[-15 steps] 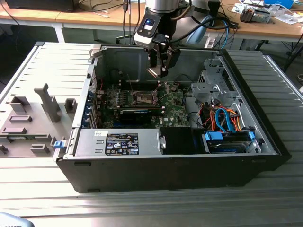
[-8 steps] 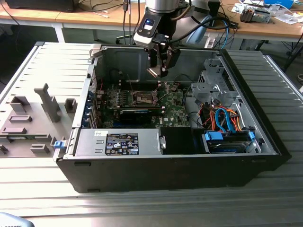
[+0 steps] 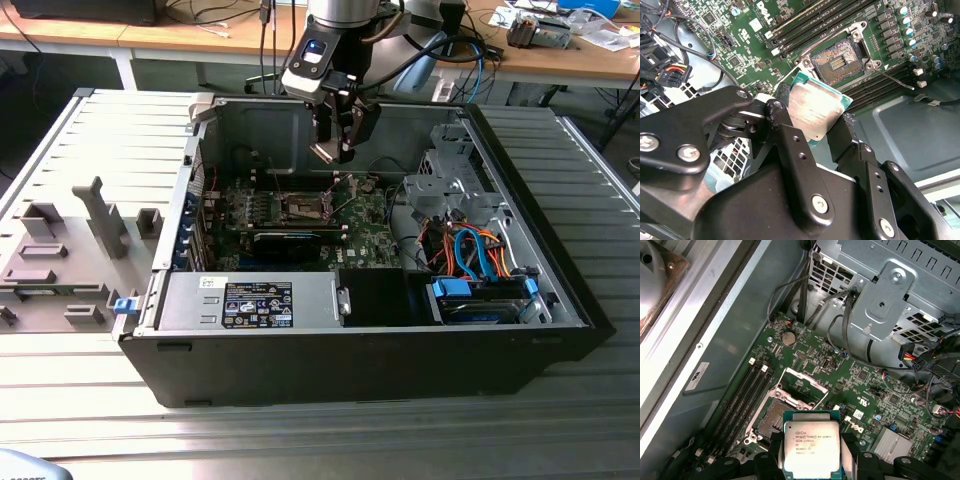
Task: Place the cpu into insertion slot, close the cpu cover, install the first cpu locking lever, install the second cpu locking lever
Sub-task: 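Place the cpu into insertion slot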
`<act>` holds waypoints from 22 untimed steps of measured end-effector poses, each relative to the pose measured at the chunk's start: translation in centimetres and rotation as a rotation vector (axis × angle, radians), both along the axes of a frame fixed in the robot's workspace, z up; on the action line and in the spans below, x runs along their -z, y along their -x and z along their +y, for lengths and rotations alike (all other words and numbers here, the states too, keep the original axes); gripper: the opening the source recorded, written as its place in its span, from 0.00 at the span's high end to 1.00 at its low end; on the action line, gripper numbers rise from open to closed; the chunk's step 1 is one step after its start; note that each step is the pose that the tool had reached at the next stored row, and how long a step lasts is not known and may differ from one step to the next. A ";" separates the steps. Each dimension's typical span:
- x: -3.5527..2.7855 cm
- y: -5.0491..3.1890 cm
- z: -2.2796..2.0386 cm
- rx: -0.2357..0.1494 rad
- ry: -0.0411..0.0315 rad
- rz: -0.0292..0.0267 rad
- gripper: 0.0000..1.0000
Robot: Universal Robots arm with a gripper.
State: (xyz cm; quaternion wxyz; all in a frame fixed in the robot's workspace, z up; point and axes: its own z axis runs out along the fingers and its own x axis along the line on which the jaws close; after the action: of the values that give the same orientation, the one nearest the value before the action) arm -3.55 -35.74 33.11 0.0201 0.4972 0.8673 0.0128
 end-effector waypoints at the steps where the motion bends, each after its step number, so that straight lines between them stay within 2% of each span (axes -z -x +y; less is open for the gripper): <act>1: 0.00 0.00 0.00 0.000 0.0000 0.0000 0.46; 22: 0.00 0.00 0.00 0.013 0.0000 0.0001 0.46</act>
State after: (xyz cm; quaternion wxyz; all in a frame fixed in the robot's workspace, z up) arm -3.55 -35.74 33.11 0.0202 0.5031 0.8639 0.0126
